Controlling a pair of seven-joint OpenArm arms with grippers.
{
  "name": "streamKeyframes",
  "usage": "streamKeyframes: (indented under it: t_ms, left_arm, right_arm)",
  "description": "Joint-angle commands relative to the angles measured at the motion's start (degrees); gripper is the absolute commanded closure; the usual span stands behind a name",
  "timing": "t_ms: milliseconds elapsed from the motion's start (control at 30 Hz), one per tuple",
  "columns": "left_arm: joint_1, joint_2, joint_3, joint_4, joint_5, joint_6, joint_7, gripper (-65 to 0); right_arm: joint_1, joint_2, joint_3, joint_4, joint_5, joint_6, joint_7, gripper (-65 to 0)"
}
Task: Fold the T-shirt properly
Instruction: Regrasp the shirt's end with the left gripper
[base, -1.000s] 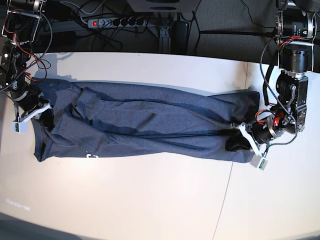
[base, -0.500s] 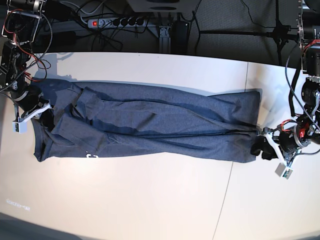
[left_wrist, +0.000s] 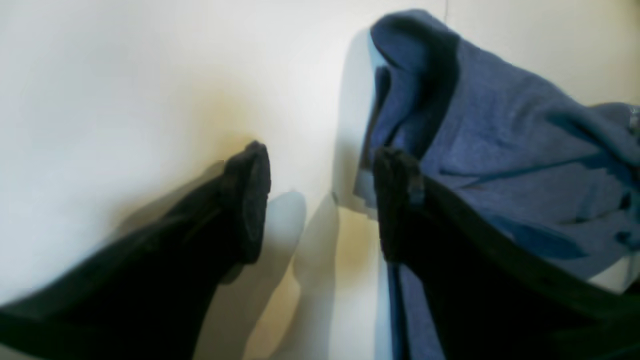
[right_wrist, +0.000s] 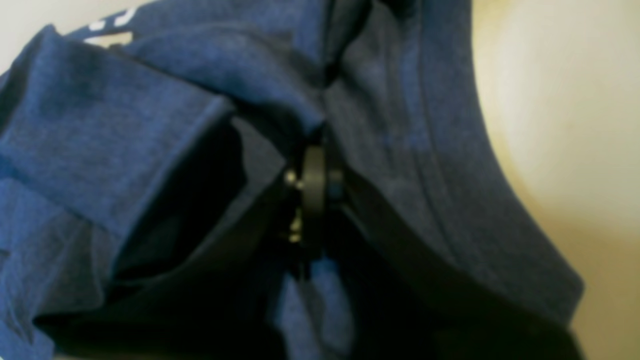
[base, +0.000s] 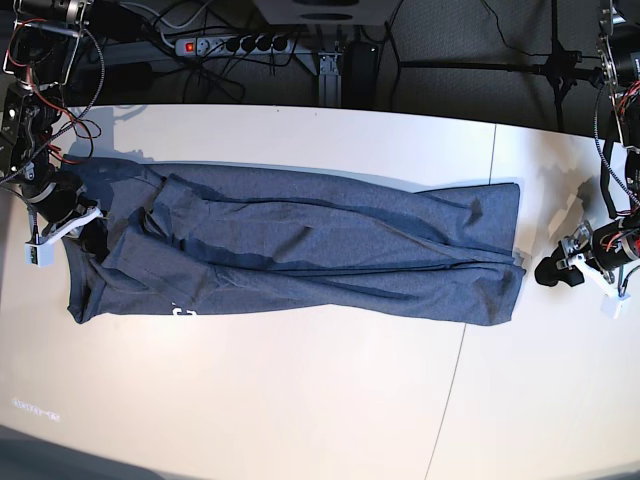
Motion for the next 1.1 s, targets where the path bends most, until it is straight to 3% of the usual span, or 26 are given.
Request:
streamKeyframes:
  t_ms: [0,300,433,767,1067]
  left_arm:
    - [-1.03,-1.18,-0.42,-0.02,-2.05,-2.75,-0.02,-36.2]
    - [-0.68,-1.16,-0.39,-3.72,-10.19,-7.48,2.10,-36.4]
    - [1.55,-1.16,-0.39,-4.87,-12.83,-7.58,1.55,-42.3]
    - [3.54,-1.14,-0.11,-4.87,-16.94,-7.58,2.99,-42.5]
    - [3.32,-0.48,9.05,-4.81,-18.08,-7.58,3.76,-42.5]
  right_arm:
    - [-0.09,0.94,0.20,-0.07,-1.75,-0.02,-2.95,0.0]
    - [-0.15,0.94,0.20,-0.07,-1.75,-0.02,-3.04,0.0]
    - [-0.13,0.94,0.20,-0.07,-1.73,-0.02,-3.21,0.0]
    - [-0.13,0.94,0.20,-0.07,-1.70,-0.02,-3.21,0.0]
    - [-0.13,0.94,0.20,-0.07,-1.70,-0.02,-3.23,0.0]
